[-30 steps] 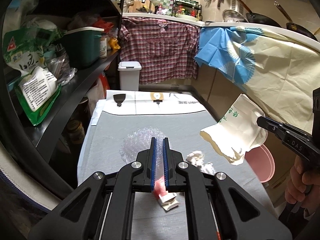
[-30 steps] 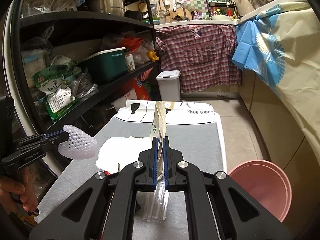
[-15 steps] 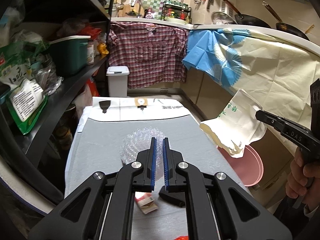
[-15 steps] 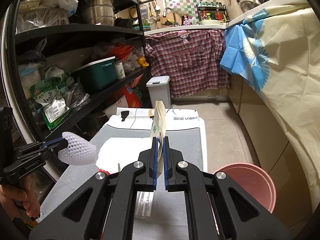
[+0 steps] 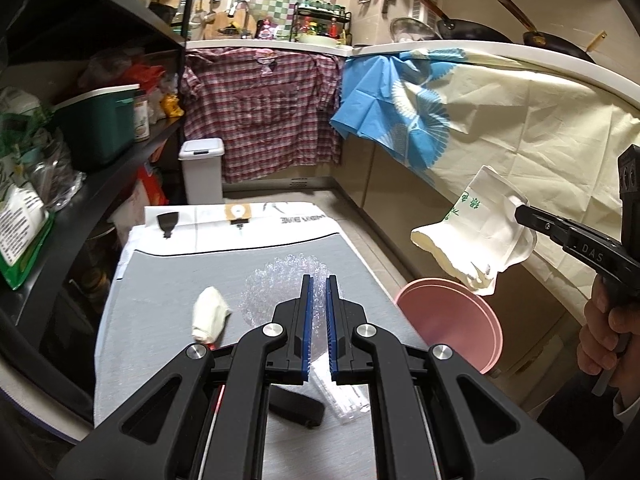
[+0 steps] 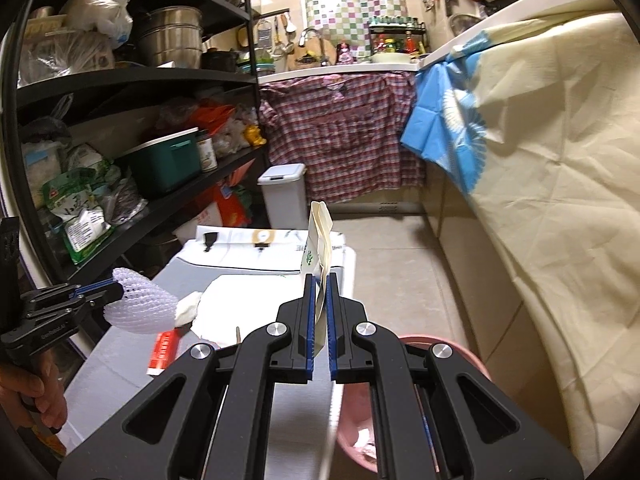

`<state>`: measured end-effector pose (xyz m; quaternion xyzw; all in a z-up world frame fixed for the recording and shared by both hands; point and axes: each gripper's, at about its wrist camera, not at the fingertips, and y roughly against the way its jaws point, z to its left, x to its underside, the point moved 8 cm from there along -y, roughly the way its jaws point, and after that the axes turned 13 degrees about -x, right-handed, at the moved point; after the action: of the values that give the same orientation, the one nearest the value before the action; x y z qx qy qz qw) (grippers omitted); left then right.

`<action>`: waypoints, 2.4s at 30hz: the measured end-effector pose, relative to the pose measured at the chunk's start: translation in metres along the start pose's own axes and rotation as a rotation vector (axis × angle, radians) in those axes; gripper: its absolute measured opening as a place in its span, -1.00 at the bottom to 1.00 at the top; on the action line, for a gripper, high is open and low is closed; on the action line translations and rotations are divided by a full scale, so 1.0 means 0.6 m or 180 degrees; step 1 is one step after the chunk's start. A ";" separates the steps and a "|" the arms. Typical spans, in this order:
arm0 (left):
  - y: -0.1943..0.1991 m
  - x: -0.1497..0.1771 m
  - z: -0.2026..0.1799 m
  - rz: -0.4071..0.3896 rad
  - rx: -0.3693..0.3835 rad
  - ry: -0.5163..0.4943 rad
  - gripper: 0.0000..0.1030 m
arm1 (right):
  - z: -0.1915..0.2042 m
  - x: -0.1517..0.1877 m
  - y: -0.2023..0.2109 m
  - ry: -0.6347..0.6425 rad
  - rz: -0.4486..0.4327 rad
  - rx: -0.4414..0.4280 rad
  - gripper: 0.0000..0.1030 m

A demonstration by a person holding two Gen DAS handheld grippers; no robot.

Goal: Collect trash
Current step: 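Carry the foam net and paper bag over the pink bucket with both tools, then open both tools to drop the foam net and paper bag into the bucket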

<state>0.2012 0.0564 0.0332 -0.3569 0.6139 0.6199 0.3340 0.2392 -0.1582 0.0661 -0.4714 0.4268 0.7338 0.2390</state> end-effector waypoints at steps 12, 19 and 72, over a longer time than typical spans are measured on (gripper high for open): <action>-0.013 -0.023 -0.079 -0.0035 0.0129 -0.0045 -0.88 | -0.103 0.022 0.040 -0.0189 -0.0126 0.0362 -0.89; -0.026 -0.027 -0.133 -0.0015 0.0226 -0.0125 -0.88 | -0.148 0.045 0.049 -0.0258 -0.0106 0.0512 -0.89; -0.163 0.044 -0.364 0.0499 0.0591 -0.0528 -0.87 | -0.260 0.126 0.011 -0.0374 0.0422 0.0894 -0.87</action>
<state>0.2781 -0.1599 -0.0385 -0.2229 0.6649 0.6119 0.3657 0.2772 -0.2982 -0.0288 -0.3605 0.5406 0.7074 0.2780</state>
